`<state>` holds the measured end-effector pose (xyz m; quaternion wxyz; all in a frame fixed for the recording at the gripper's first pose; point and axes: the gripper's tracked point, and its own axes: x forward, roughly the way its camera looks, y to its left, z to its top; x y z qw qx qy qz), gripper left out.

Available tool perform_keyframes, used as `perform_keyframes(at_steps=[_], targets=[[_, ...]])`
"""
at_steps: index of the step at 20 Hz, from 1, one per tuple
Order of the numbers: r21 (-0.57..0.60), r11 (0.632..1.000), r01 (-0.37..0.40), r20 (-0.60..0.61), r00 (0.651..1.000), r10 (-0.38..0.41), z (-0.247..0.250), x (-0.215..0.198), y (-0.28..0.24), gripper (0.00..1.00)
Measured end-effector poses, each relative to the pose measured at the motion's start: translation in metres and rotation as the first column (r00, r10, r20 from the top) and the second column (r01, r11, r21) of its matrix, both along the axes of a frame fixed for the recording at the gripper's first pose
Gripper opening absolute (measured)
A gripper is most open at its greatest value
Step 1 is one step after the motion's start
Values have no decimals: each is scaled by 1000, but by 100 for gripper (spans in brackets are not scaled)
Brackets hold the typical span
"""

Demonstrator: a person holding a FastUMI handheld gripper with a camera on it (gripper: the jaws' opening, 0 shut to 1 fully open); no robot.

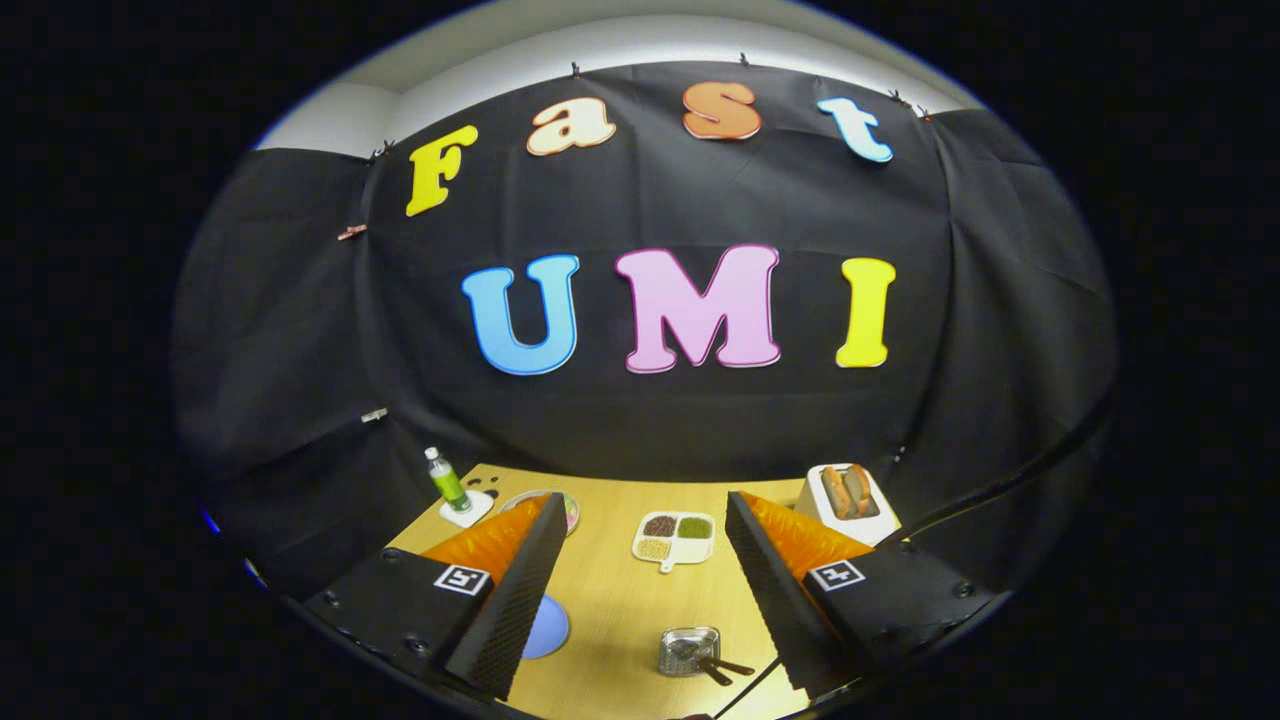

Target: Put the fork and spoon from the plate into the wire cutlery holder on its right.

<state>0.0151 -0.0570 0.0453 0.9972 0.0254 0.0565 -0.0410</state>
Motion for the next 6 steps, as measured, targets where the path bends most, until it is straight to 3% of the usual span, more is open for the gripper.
perform_keyframes(at_steps=[6], targets=[[-1, 998, 69, 48, 996, -69, 12, -3, -15, 99]])
